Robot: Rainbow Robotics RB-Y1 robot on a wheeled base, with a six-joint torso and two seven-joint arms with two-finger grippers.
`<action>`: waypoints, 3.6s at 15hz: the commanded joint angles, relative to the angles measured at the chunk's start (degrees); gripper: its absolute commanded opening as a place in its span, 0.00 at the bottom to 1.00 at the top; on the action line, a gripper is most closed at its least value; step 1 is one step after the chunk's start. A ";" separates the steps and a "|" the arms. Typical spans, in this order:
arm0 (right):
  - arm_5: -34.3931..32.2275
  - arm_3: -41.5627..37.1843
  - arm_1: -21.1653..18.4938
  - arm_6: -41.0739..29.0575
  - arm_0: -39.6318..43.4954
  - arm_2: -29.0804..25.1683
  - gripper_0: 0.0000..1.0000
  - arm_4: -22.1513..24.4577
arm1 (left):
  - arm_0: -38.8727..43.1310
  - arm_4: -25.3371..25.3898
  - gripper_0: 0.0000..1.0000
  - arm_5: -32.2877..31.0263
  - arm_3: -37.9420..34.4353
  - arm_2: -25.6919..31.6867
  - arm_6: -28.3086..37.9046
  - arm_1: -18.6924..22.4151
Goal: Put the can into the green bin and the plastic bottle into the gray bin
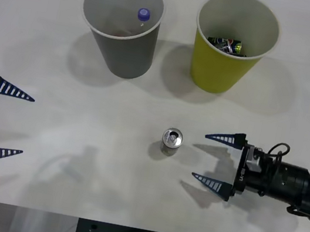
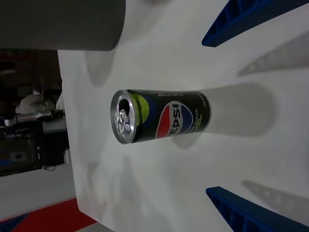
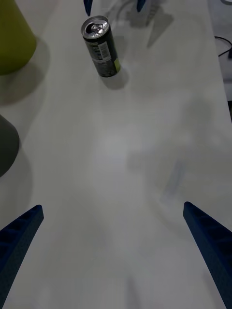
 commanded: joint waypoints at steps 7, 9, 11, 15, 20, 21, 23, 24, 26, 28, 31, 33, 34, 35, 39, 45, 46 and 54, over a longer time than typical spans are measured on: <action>8.86 1.46 7.82 3.38 -2.97 4.05 1.00 0.01 | 0.00 0.00 1.00 0.00 0.00 0.00 0.00 0.00; 10.53 1.46 8.61 3.73 -3.41 5.10 1.00 0.01 | 0.00 0.00 1.00 0.00 0.00 0.00 0.00 0.00; 11.94 1.46 9.40 4.17 -3.76 5.72 1.00 0.01 | 0.00 0.00 1.00 0.00 0.00 0.00 0.00 0.00; 13.61 1.46 10.54 5.14 -3.85 6.33 1.00 0.01 | 0.00 0.00 1.00 0.00 0.00 0.00 0.00 0.00; 13.87 1.37 10.63 5.84 -3.85 6.42 0.74 0.01 | 0.00 0.00 1.00 0.00 0.00 0.00 0.00 0.00; 13.78 1.46 10.63 5.93 -3.94 6.42 0.23 0.01 | 0.00 0.00 1.00 0.00 0.00 0.00 0.00 0.00; 13.70 1.46 10.63 6.10 -4.02 6.60 0.00 0.01 | 0.00 0.00 1.00 0.00 0.00 0.00 0.00 0.00; 13.70 1.46 10.63 6.10 -4.02 6.69 0.00 0.01 | 0.00 0.00 1.00 0.00 0.00 0.00 0.00 0.00; 13.70 1.46 10.63 6.10 -4.02 6.69 0.00 0.01 | 0.00 0.00 1.00 0.00 0.00 0.00 0.00 0.00; 13.70 1.46 10.63 5.93 -4.02 6.60 0.00 0.01 | 0.00 0.00 1.00 0.00 0.00 0.00 0.00 0.00; 13.70 0.76 10.45 5.31 -4.02 6.60 0.00 -0.69 | 0.00 0.00 1.00 0.00 0.00 0.00 0.00 0.00; 13.70 0.14 10.19 4.61 -3.94 6.69 0.00 -1.13 | 0.00 0.00 1.00 0.00 0.00 0.00 0.00 0.00; 13.70 -0.39 9.66 3.99 -3.85 6.69 0.00 -1.66 | 0.00 0.00 1.00 0.00 0.00 0.00 0.00 0.00; 13.78 -1.26 8.96 1.53 -3.76 6.69 0.00 -1.66 | 0.00 0.00 1.00 0.00 0.00 0.00 0.00 0.00; 18.79 -14.80 2.98 -11.21 0.63 6.60 0.00 2.74 | 0.00 0.00 1.00 0.00 0.00 0.00 0.00 0.00; 29.60 -36.60 -5.54 -44.35 6.70 6.07 0.00 19.08 | 0.00 0.00 1.00 0.00 0.00 0.00 0.00 0.00; 30.04 -39.58 -6.51 -50.94 7.40 5.10 0.00 23.48 | 0.00 0.00 1.00 0.00 0.00 0.00 0.00 0.00; 15.80 -58.57 -8.79 -101.30 8.63 -5.09 0.00 55.12 | 0.00 0.00 1.00 0.00 0.00 0.00 0.00 0.00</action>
